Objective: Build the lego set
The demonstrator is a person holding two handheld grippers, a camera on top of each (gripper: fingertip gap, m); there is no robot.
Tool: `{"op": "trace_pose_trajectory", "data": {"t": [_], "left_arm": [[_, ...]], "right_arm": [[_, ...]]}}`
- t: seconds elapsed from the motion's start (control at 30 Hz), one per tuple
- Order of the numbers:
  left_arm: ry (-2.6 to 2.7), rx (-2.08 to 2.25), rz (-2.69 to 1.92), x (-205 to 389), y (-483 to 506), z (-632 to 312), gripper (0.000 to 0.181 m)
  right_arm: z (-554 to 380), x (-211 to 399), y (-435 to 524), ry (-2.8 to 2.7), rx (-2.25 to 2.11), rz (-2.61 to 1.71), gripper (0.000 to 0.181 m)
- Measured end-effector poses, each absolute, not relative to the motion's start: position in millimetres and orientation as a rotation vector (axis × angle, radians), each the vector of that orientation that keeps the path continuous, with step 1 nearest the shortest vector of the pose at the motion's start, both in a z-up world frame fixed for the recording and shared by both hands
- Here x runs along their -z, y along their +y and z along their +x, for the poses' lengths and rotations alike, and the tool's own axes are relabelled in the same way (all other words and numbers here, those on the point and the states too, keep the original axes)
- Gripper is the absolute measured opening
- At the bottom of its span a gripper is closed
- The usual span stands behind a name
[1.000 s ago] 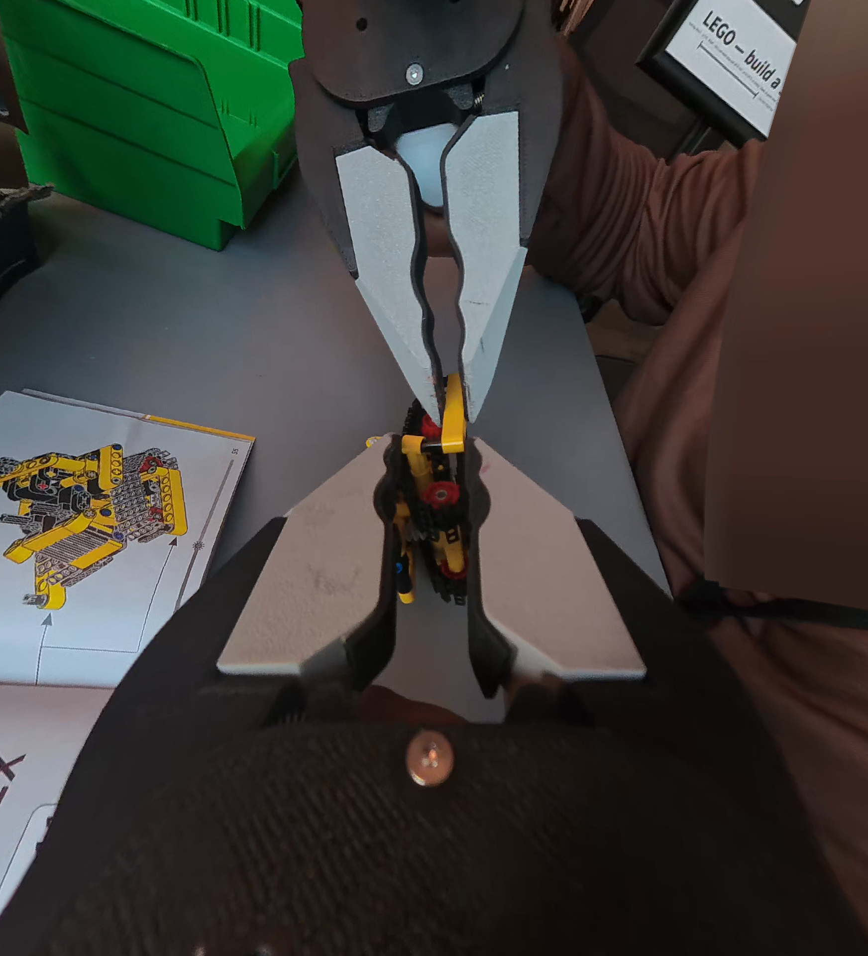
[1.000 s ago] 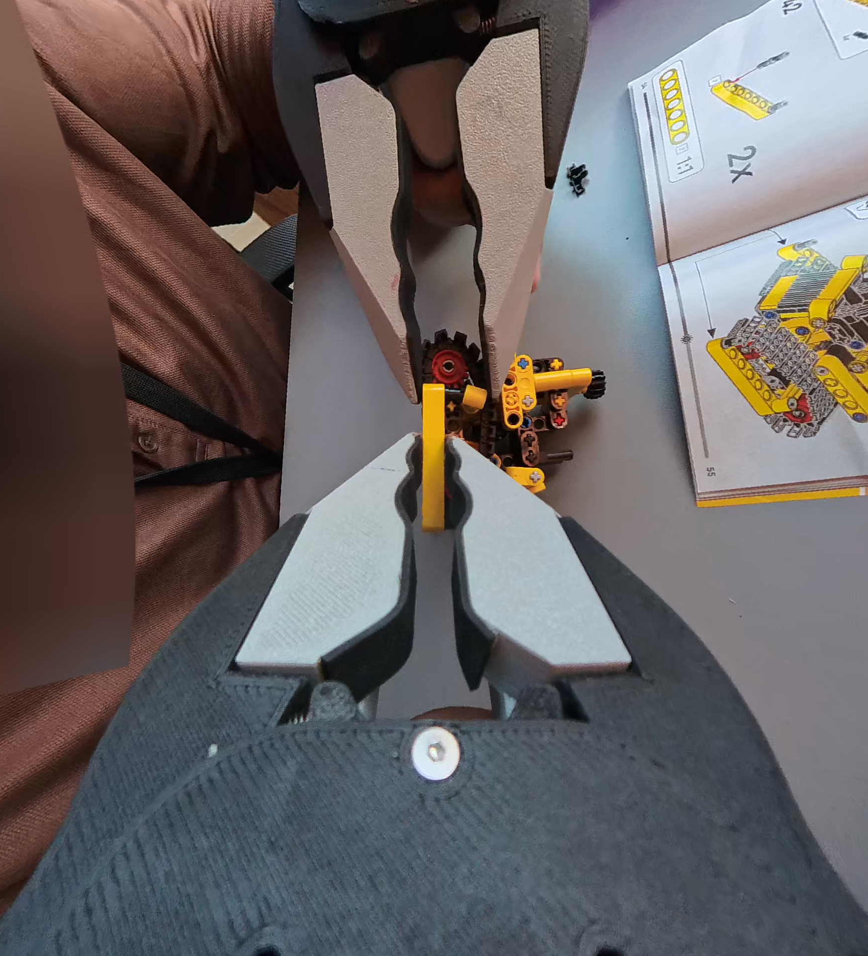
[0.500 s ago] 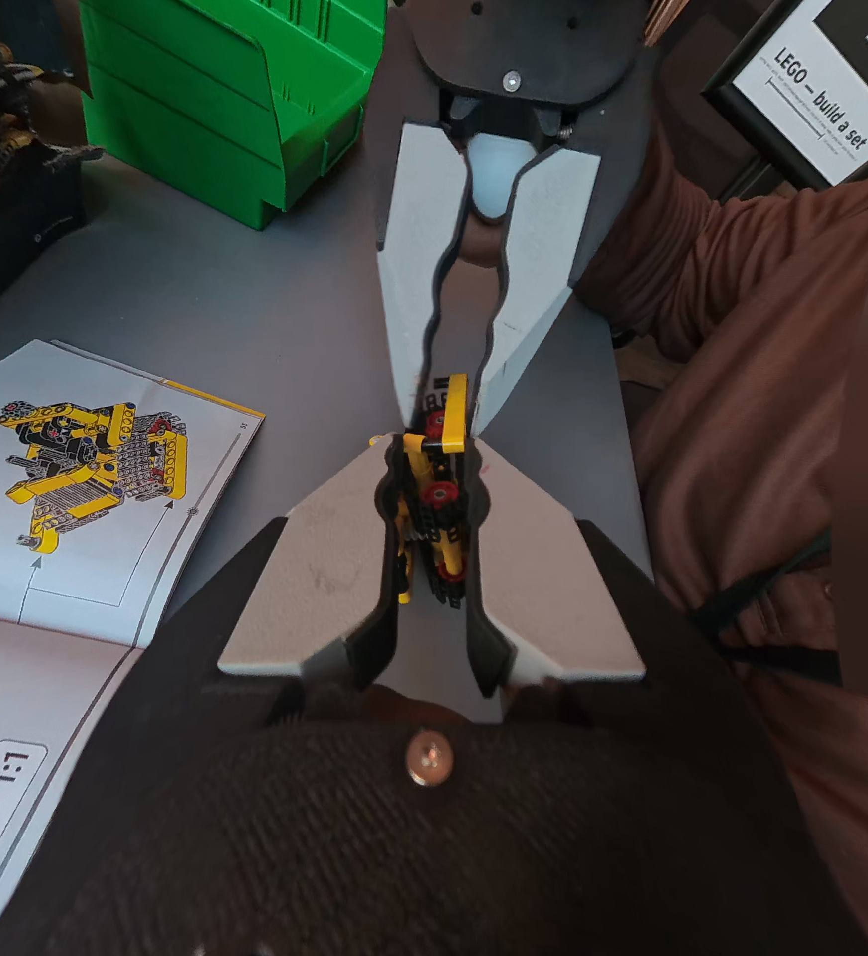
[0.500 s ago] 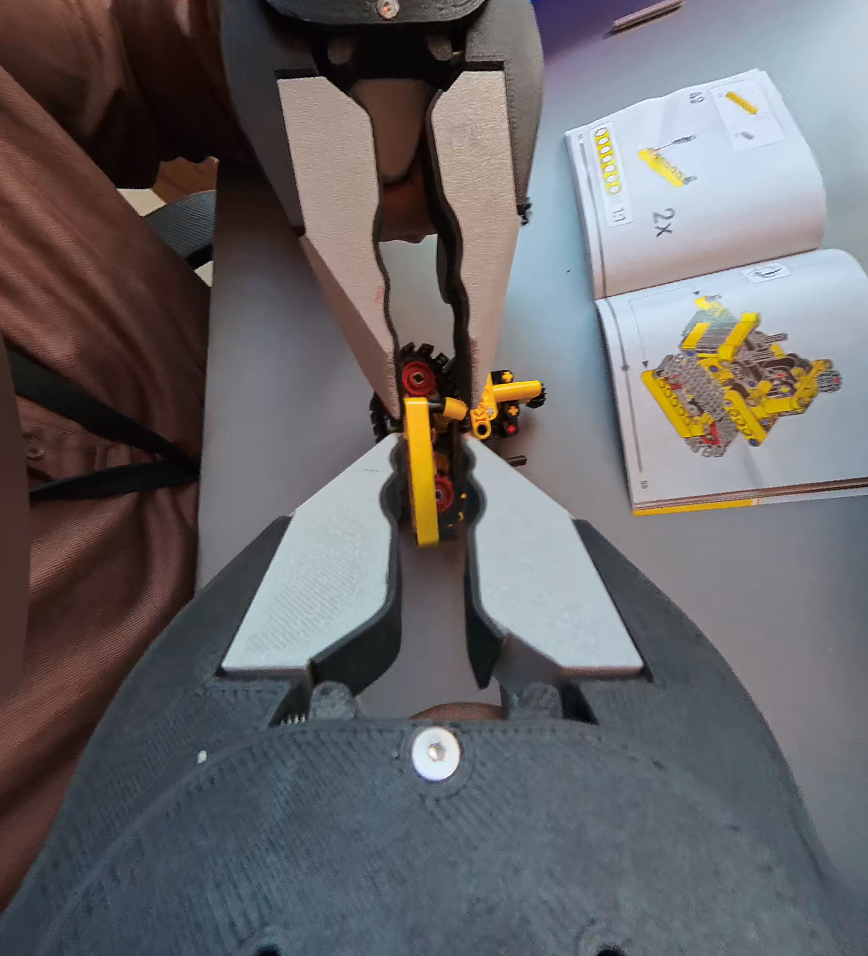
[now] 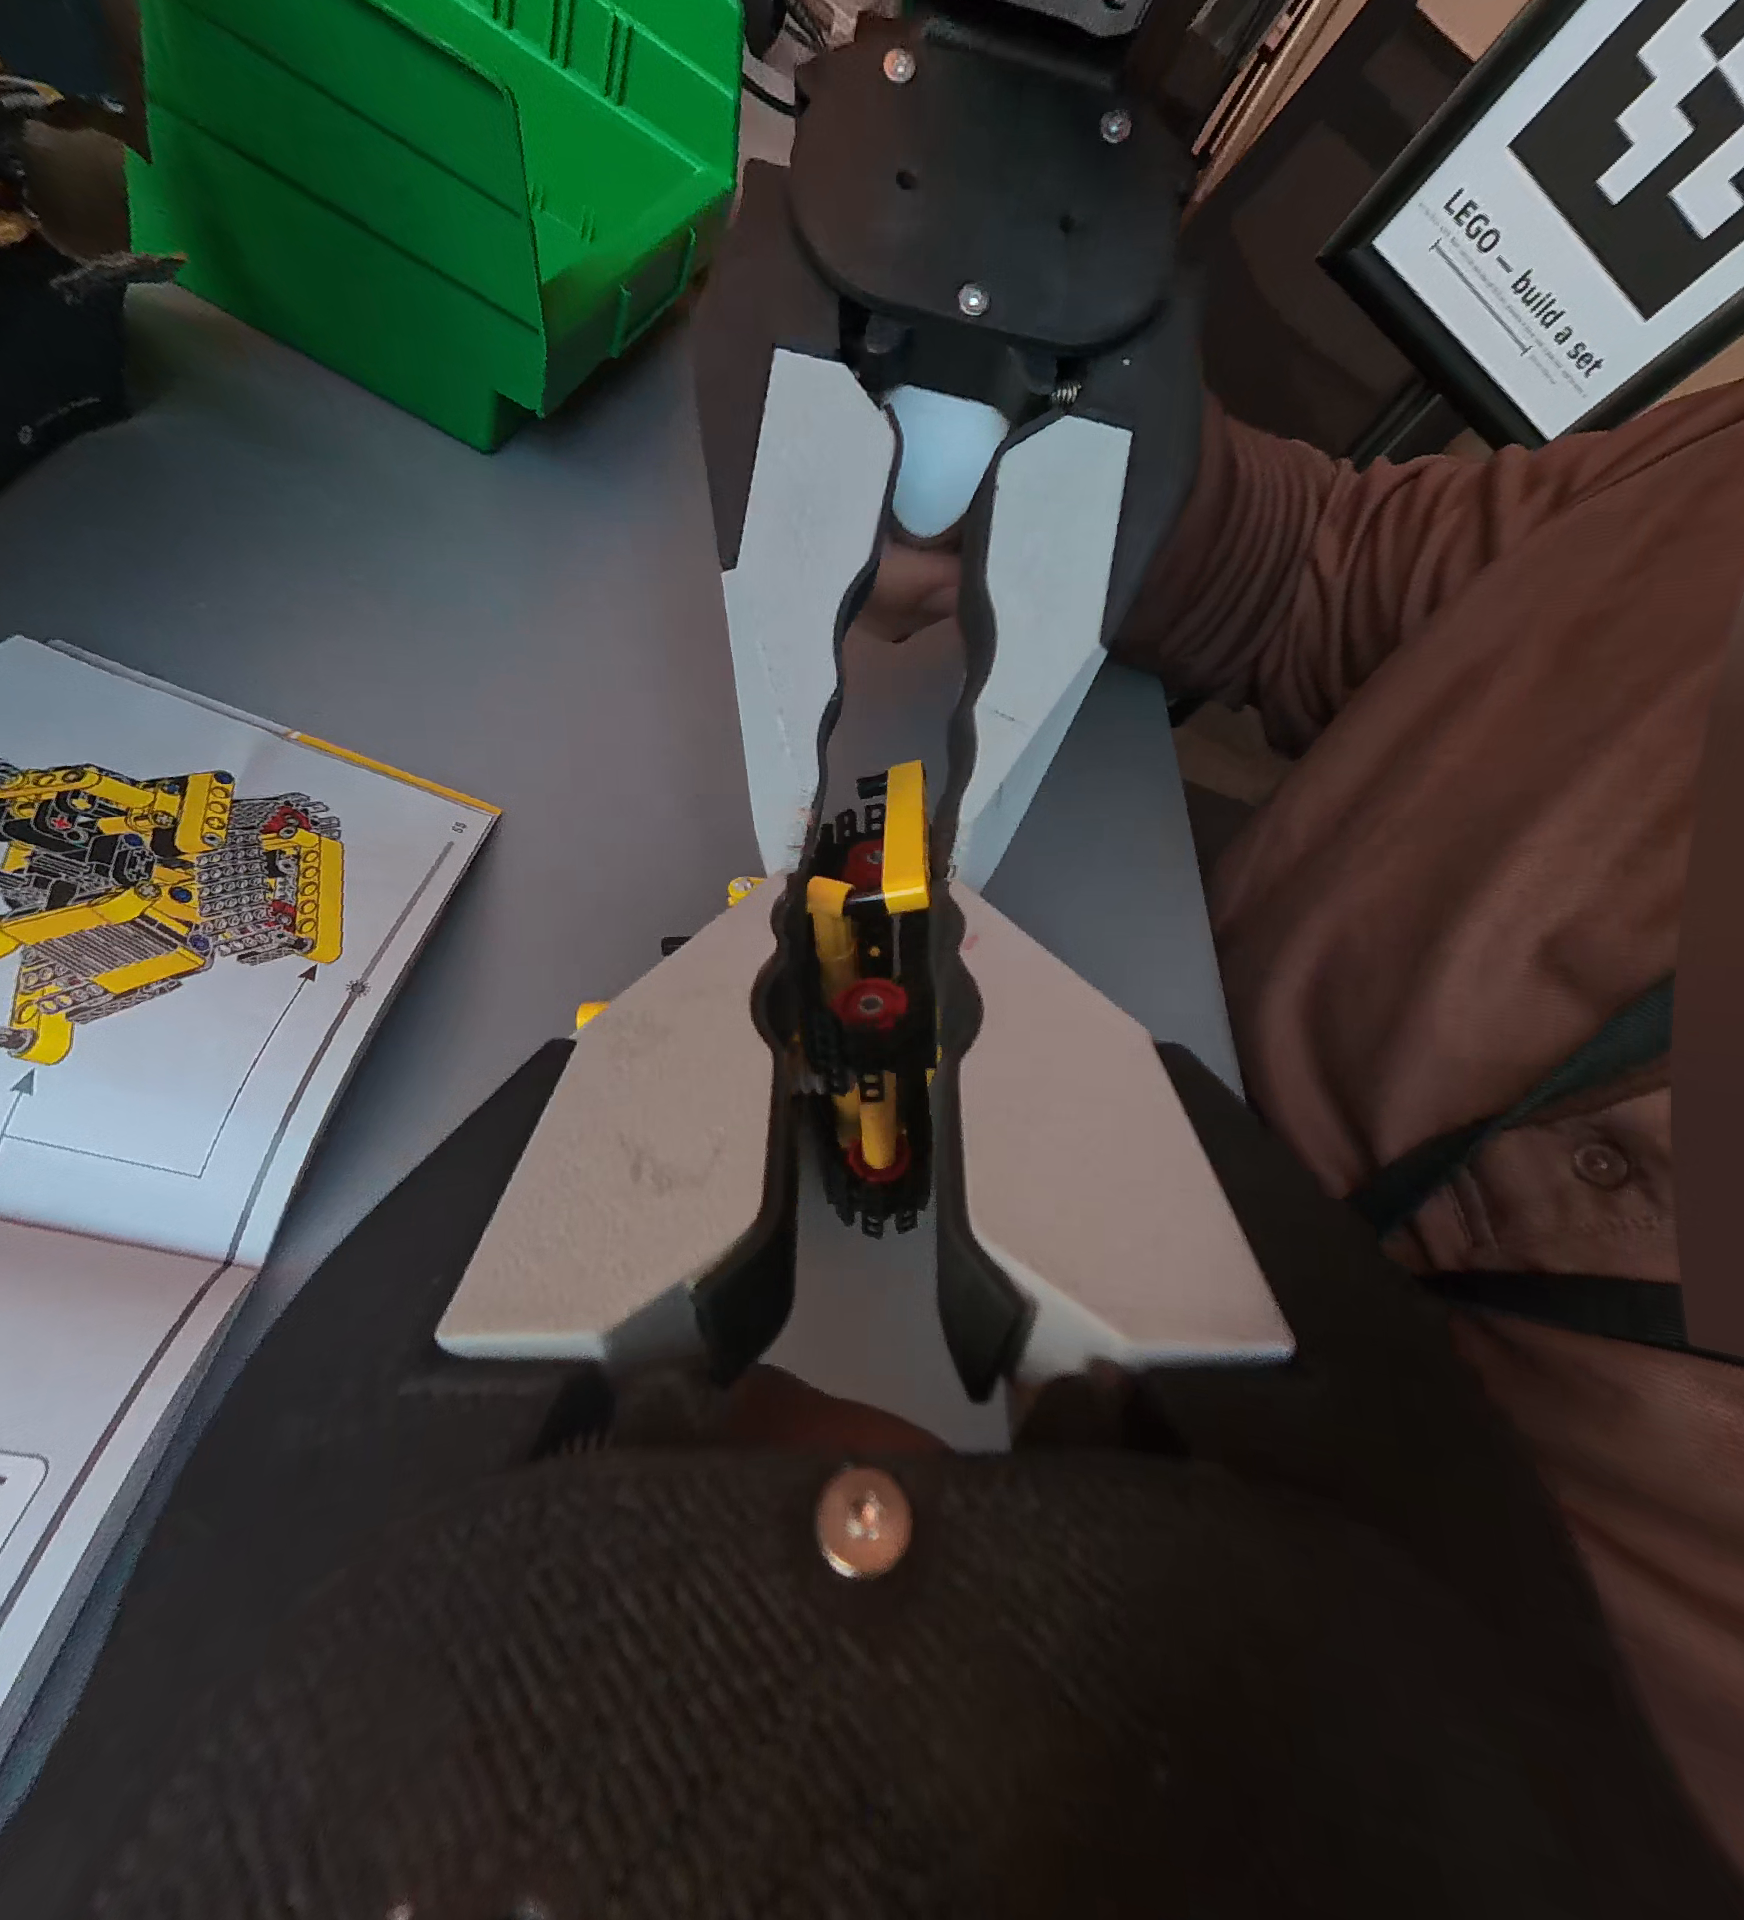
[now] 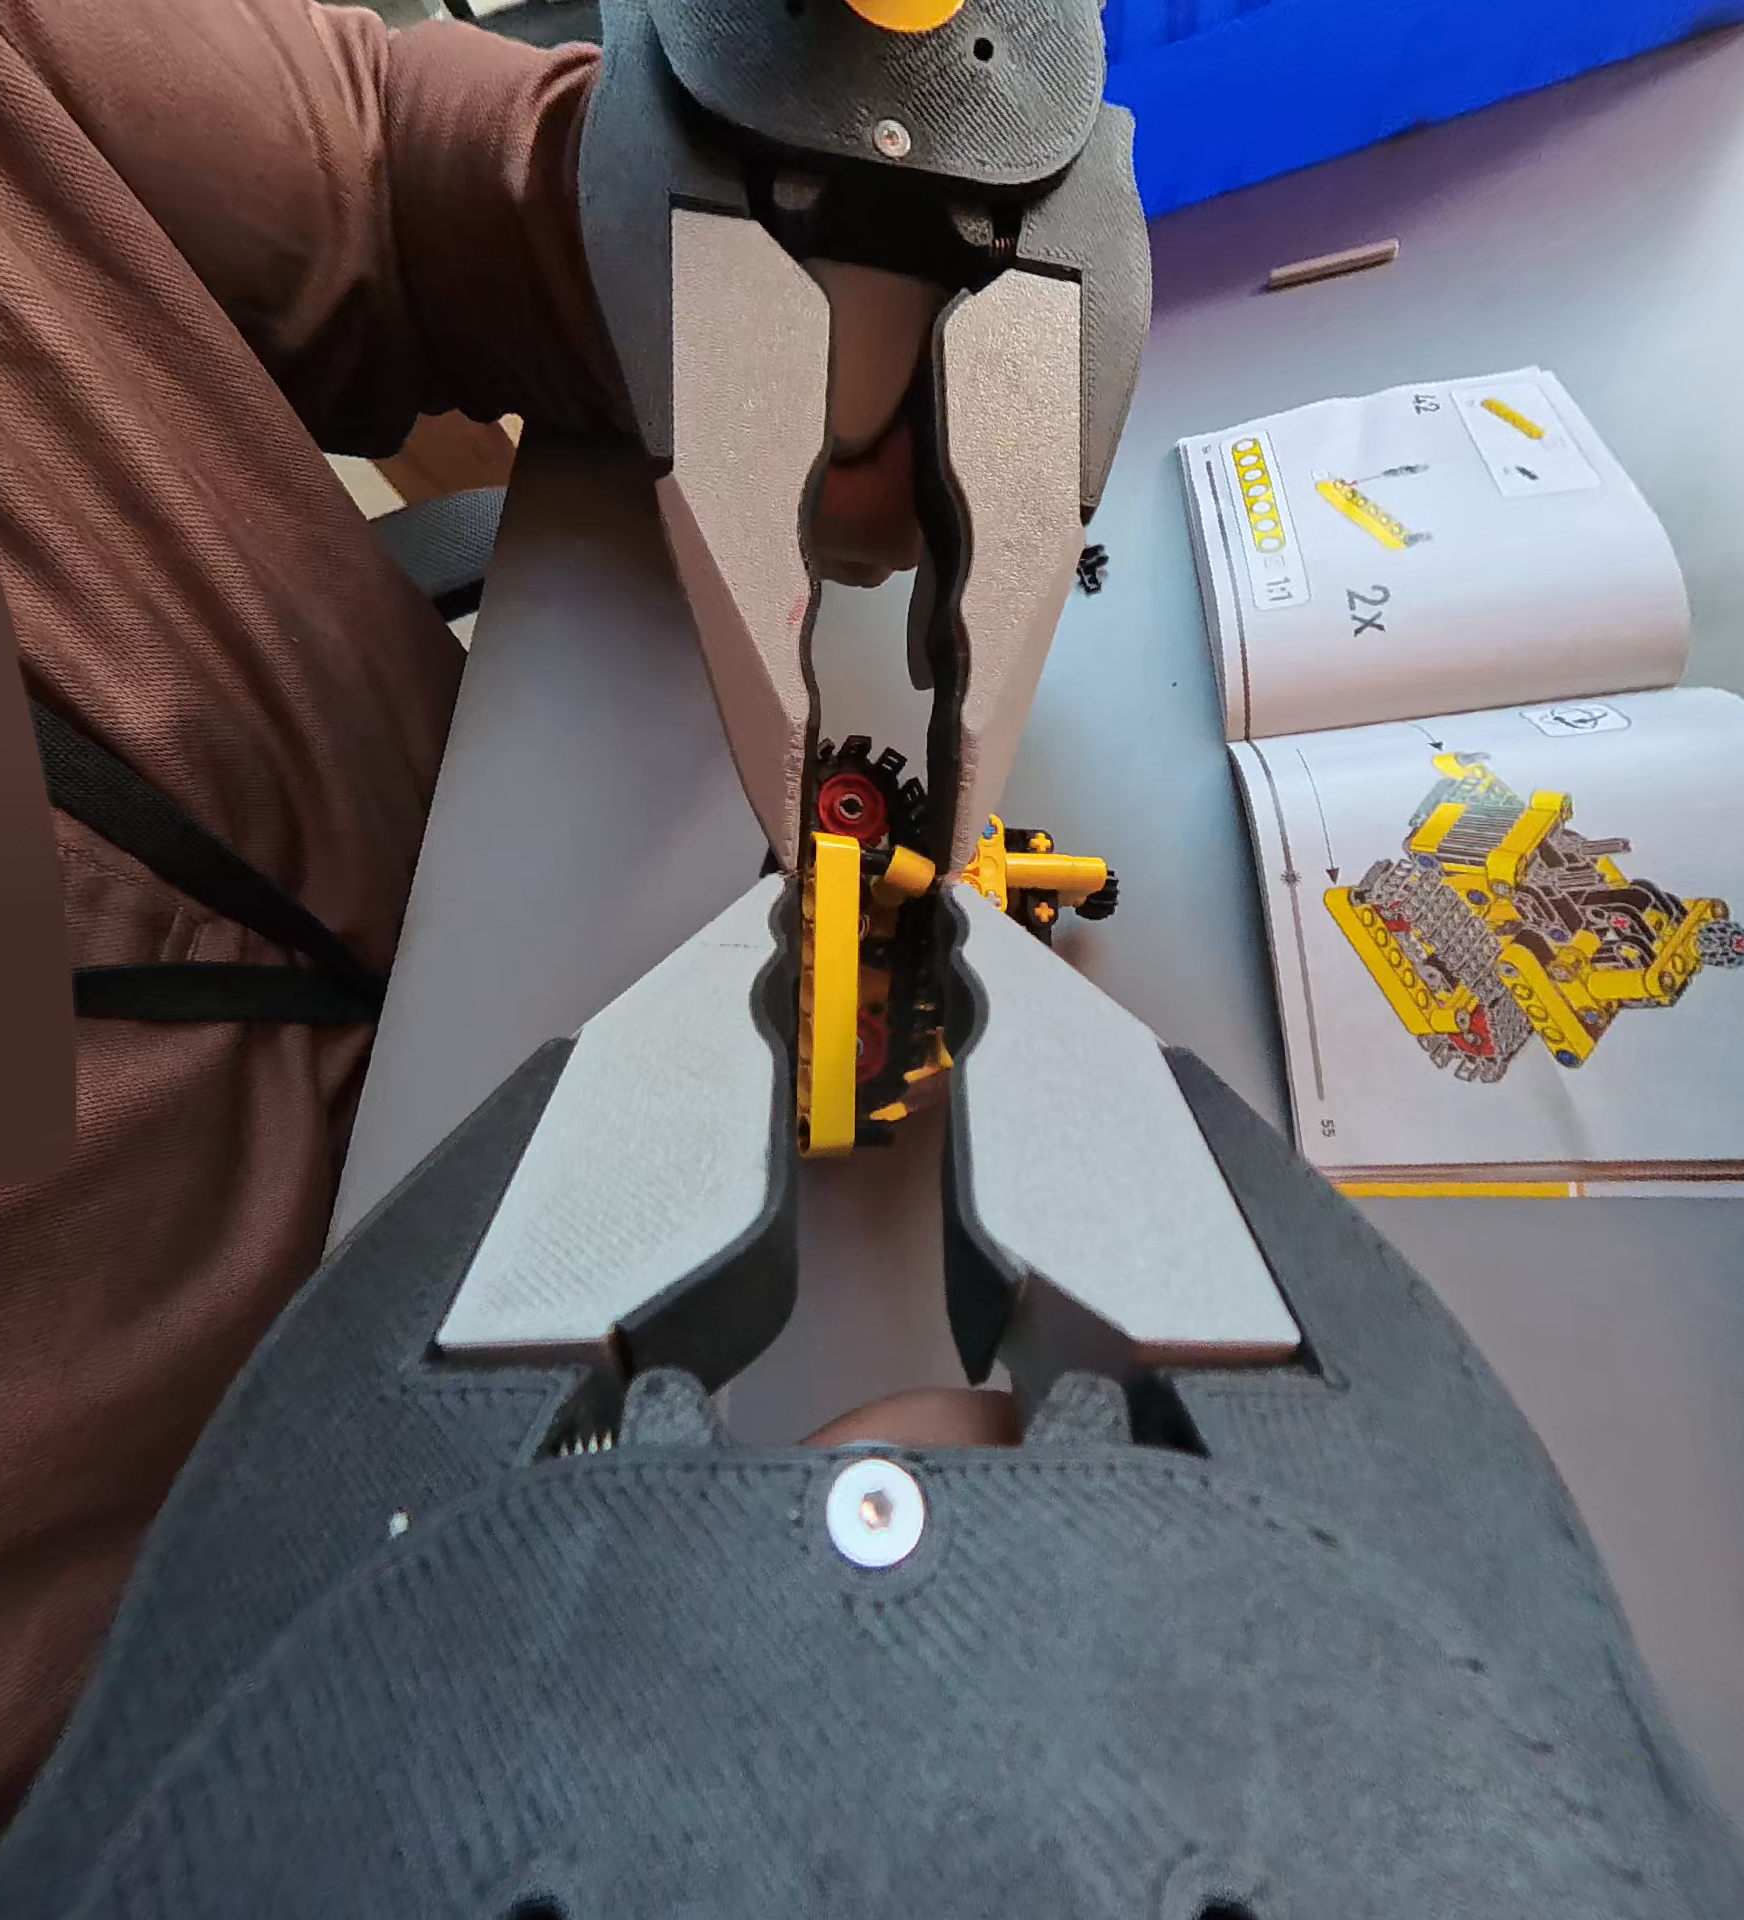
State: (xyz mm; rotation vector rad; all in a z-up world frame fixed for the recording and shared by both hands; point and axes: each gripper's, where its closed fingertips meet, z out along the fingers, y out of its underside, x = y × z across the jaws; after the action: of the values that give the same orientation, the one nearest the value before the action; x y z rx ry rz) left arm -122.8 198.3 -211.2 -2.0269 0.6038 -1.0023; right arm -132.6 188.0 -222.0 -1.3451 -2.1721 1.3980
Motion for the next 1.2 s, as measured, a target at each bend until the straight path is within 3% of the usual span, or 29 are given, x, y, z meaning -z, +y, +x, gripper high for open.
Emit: {"op": "trace_pose_trajectory", "data": {"t": [0.53, 0.63, 0.7, 0.77, 0.87, 1.2], "left_arm": [[0.592, 1.039, -2.02, 209, 199, -130, 0.021], [0.622, 0.972, -2.051, 207, 196, -135, 0.043], [0.653, 0.833, -2.074, 206, 194, -144, 0.044], [0.686, 0.719, -2.072, 202, 188, -149, 0.041], [0.673, 0.628, -2.043, 201, 186, -146, 0.018], [0.678, 0.539, -2.068, 214, 186, -148, 0.025]], "right_arm": [[-139, 220, 188, -2.048, -1.437, -1.366, 0.019], [-139, 220, 187, -2.053, -1.466, -1.387, 0.019], [-138, 220, 186, -2.056, -1.461, -1.382, 0.02], [-138, 220, 186, -2.06, -1.453, -1.381, 0.022], [-139, 221, 186, -2.055, -1.446, -1.404, 0.025], [-126, 210, 215, -1.957, -1.31, -1.494, 0.022]]}}
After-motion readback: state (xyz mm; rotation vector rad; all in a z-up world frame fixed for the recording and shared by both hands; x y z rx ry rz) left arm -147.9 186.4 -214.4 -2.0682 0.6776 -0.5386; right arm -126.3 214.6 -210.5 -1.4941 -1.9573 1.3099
